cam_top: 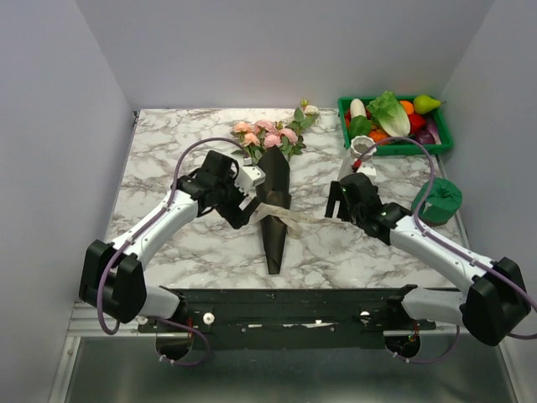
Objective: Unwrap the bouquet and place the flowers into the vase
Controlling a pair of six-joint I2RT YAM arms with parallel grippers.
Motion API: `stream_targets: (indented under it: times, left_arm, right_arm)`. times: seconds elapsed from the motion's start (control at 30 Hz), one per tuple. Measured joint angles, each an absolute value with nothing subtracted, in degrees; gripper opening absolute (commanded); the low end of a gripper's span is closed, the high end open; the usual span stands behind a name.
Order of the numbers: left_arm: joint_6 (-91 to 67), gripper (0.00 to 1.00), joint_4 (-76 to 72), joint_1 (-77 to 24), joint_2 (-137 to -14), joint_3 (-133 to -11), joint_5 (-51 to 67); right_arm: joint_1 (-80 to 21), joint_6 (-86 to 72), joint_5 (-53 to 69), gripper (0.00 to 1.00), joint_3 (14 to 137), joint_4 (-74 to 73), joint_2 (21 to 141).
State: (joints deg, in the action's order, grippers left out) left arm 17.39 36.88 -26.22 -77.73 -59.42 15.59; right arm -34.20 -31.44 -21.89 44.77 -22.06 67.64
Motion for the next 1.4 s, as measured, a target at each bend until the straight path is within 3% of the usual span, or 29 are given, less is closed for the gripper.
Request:
stream_targets:
  times: [0.2, 0.93, 1.4]
  left_arm:
    - [21.3, 0.99, 35.5, -28.3, -83.5, -58.8, 16.1]
    - [24.7, 0.97, 22.8, -33.4, -94.7, -58.5, 11.9]
    - [27.2, 0.60, 19.3, -33.4, -95.8, -55.0, 7.7]
  right_arm:
    - [-34.2, -31.4, -22.9, 0.97, 46.6, -21.0, 71.3]
    - [-34.6, -33.4, -24.3, 0.96, 47.0, -20.7, 72.0]
    - [-34.6, -35.4, -25.5, 0.96, 49.3, -20.5, 80.1]
